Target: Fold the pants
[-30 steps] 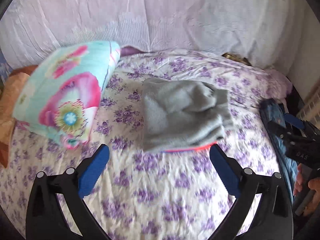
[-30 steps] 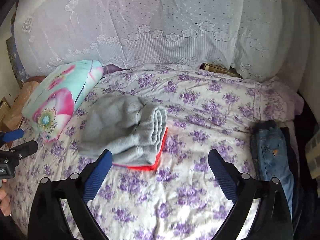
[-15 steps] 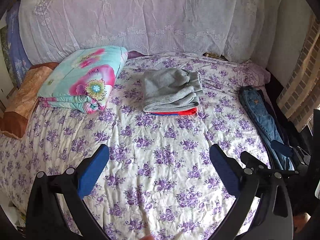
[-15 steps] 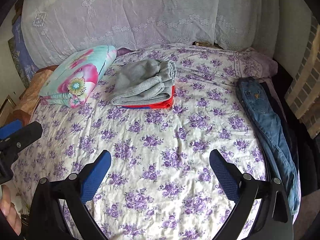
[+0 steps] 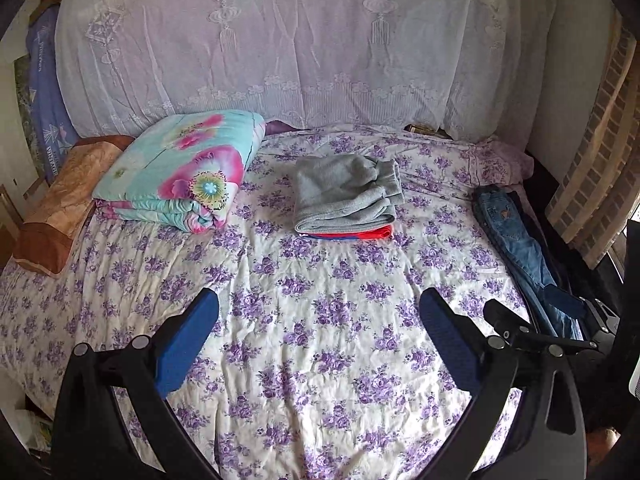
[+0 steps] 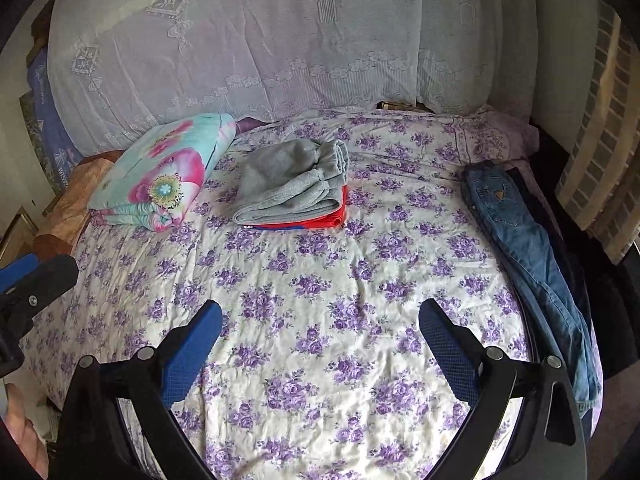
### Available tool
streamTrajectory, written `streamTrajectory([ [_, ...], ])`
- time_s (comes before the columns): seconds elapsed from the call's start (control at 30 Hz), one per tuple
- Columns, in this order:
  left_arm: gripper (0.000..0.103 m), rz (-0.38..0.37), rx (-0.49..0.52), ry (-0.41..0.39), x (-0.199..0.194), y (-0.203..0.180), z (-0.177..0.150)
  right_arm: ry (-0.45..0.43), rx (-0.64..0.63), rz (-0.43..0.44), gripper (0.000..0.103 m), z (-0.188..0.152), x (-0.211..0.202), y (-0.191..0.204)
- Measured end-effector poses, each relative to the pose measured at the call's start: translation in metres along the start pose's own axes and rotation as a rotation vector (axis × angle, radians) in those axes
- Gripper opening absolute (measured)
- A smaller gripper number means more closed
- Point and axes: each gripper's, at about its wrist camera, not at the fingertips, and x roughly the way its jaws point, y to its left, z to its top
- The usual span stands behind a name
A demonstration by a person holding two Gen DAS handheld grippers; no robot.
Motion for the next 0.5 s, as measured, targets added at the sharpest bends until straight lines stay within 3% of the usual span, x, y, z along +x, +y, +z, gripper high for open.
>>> streamTrajectory([
  [0.5, 0.098, 0.012, 0.003, 0.01, 0.0031, -0.0008, -0.0011, -0.005, -0.01, 0.009, 0.099, 0.0009, -0.0015, 0.0073],
])
